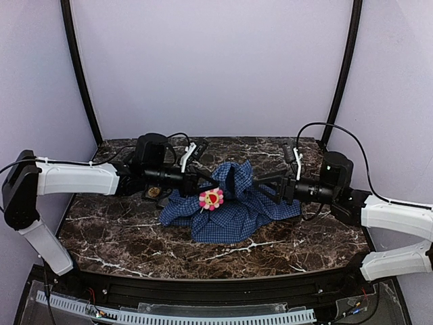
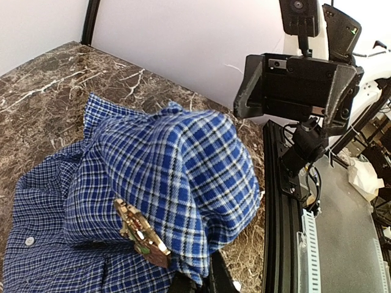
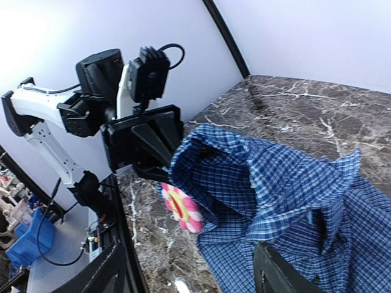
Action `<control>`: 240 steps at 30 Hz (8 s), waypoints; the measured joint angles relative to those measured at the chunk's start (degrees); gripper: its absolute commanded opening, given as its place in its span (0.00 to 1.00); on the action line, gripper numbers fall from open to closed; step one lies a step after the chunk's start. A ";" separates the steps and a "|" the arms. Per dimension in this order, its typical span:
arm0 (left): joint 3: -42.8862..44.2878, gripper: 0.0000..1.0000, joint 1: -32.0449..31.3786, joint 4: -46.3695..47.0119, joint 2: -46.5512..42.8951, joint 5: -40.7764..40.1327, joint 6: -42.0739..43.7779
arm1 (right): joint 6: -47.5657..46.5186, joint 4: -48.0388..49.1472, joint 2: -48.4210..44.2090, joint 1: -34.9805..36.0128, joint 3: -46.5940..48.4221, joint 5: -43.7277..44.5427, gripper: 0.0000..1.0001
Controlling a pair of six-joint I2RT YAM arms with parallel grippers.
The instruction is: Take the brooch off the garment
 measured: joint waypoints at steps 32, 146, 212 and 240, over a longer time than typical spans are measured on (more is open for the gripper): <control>1.57 0.92 0.59 -5.73 1.77 -0.66 11.72 | 0.90 3.78 20.02 10.23 14.45 6.80 0.00; -4.66 0.01 -1.57 -1.64 -5.95 -2.82 4.33 | -19.15 -5.84 27.54 15.82 24.44 41.70 0.00; -4.76 0.82 -5.88 0.74 1.62 -10.95 -1.25 | 0.39 6.82 28.33 10.99 10.71 16.06 0.06; 1.86 0.01 -1.49 -2.86 0.44 -4.50 1.14 | -8.85 1.36 26.47 5.97 20.70 20.87 0.13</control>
